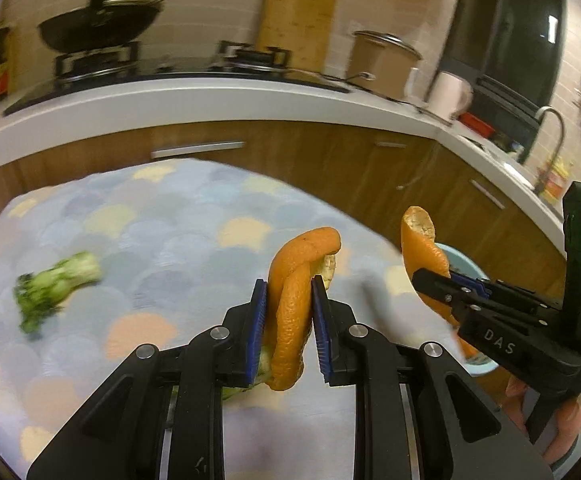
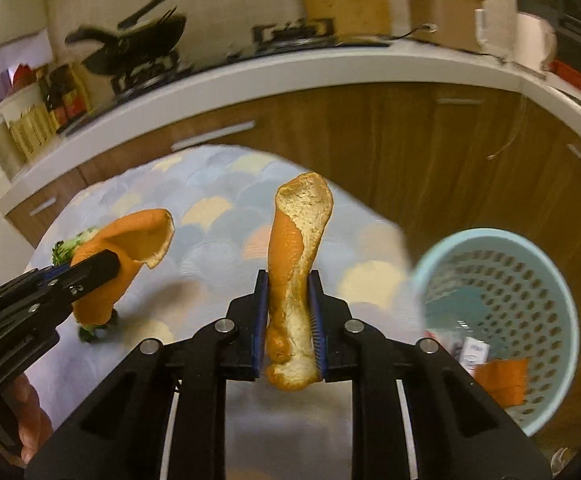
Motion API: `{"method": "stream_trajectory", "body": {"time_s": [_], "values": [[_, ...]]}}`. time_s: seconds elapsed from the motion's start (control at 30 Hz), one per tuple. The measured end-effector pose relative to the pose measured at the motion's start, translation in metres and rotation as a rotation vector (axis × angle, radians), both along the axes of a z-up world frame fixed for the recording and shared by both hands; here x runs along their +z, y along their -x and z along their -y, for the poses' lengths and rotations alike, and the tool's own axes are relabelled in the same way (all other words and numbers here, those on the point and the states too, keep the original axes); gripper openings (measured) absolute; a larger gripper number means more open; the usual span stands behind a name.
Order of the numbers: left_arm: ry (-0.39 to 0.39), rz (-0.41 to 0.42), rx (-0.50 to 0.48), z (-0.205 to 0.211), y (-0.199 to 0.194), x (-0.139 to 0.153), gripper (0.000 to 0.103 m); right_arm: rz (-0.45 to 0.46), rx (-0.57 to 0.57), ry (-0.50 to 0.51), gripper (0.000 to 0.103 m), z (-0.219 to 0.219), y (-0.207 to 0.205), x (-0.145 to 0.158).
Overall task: Collect trash
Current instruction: 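Carry the peel and crust over the blue basket and open both tools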
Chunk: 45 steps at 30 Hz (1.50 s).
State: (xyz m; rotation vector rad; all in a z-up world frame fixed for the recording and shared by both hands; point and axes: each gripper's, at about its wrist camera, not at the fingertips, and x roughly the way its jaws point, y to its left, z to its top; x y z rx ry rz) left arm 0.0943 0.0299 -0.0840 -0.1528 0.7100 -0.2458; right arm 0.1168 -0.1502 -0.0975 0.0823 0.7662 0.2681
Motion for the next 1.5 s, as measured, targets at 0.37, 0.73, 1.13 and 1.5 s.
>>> {"method": "stream_trajectory", "body": {"time_s": [0.37,0.73,1.13,1.5], "values": [[-0.016,0.048,-0.197,0.113,-0.005,0.019,0.020,0.015,-0.164,-0.022,0.017,0.124,0.020,0.009],[-0.041,-0.001,-0.320,0.215,-0.026,0.000,0.020,-0.059,-0.256,-0.048,0.017,0.195,0.016,-0.016],[-0.045,-0.135,-0.339,0.248,-0.052,-0.043,0.046,-0.212,-0.267,-0.105,0.026,0.222,-0.002,-0.056],[-0.029,-0.076,-0.299,0.223,-0.038,-0.021,0.054,-0.162,-0.271,-0.121,0.045,0.221,0.007,-0.040]]}}
